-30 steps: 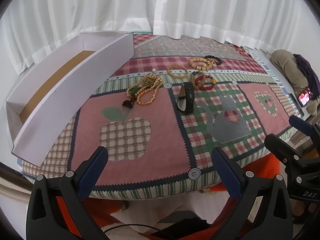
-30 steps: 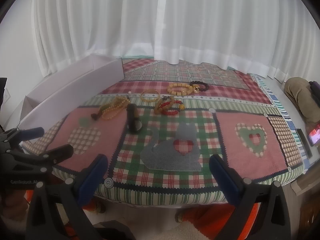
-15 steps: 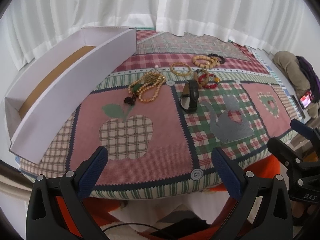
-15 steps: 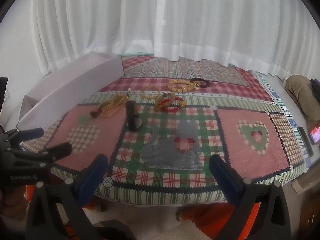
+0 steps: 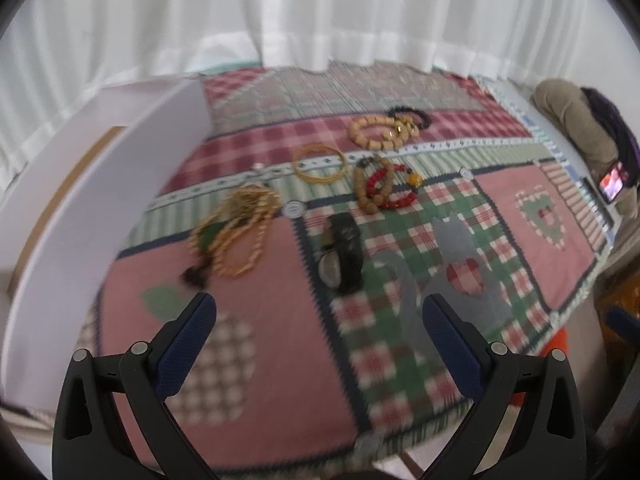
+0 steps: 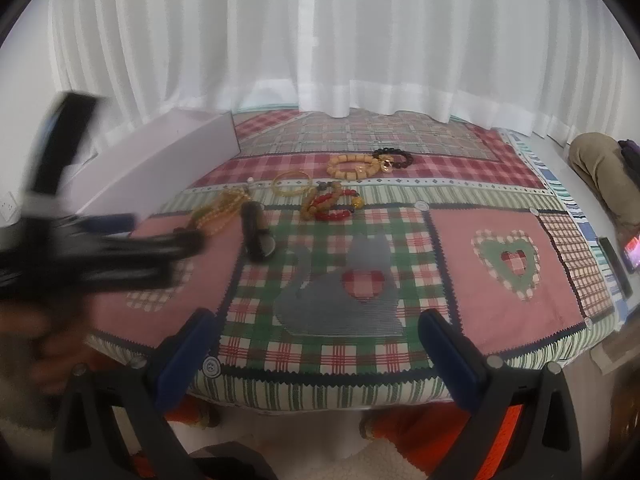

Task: Organize jewelry
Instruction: 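Lower the left gripper onto the black watch and close it, then grasp the light wooden bead bracelet with the right gripper while the left lifts the watch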

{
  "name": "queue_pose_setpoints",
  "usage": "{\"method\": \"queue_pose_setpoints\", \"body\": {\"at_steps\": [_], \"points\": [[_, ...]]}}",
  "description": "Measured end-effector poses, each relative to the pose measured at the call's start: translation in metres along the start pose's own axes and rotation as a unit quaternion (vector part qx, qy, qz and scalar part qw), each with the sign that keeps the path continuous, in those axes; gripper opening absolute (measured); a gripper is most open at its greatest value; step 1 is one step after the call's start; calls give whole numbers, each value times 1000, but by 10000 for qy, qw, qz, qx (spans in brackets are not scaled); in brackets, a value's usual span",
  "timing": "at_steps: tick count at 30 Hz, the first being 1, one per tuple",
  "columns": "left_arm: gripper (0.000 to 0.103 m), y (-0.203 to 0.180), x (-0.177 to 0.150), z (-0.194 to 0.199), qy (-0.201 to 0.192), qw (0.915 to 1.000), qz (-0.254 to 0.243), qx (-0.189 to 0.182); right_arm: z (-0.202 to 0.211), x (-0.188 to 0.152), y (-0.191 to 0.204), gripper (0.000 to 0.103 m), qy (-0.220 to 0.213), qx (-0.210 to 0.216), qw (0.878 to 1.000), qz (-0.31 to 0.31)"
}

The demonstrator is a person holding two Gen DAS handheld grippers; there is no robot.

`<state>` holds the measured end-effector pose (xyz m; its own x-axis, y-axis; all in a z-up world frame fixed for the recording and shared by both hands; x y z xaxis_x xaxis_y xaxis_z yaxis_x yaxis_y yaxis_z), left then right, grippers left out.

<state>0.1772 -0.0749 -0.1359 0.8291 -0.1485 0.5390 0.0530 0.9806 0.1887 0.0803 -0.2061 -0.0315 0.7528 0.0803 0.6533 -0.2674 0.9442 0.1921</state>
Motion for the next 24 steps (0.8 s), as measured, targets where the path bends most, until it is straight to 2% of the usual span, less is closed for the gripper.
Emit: {"method": "queue_pose_setpoints", "body": {"at_steps": [3,5,8,9,10,11,12,18,21,23,24], "points": [[100,-14,8,-29,118,9998,-62,114,2,-1,-8,103,-29,-39,9999,-100],[92,-21,12,-43,146,9997,-88,185,3,-1,-14,103,-32,-46,9998,-214],[70,-27,15,-56,264,9995,-84,178,3,-2,-26,103,-56,-27,9990,-434],[53,-27,15,-58,295,9994,-69,171,3,-2,-30,103,-68,-22,9987,-495],[27,-29,15,-60,326,9994,-53,130,2,-1,-34,103,-78,-16,9985,-546],[20,-30,15,-61,360,9993,-45,44,2,0,-38,103,-89,-13,9981,-605],[17,-31,15,-61,384,9993,-13,-40,3,0,-39,103,-100,-16,9980,-626],[17,-16,14,-48,334,9991,187,-168,10,16,-56,103,-325,-35,9974,-647],[17,-2,12,-38,294,9991,247,-189,3,32,-58,103,-260,376,9974,-551],[17,10,9,-32,262,9993,249,-139,-19,43,-57,103,113,987,9936,-531],[17,15,7,-29,258,9993,263,-114,-27,45,-57,103,264,1141,9915,-565]]}}
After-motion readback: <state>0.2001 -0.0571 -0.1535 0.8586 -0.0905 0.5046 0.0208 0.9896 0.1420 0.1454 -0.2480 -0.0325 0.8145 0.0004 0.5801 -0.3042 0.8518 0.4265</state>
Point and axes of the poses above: each gripper's, at about its wrist camera, not at the fingertips, and z roughly against the way its jaws point, y to its left, x to its top, the point moved 10 cm from there along -z, roughly the way its jaws point, and after that the axes turned 15 degrees about x, right-handed, at the moved point
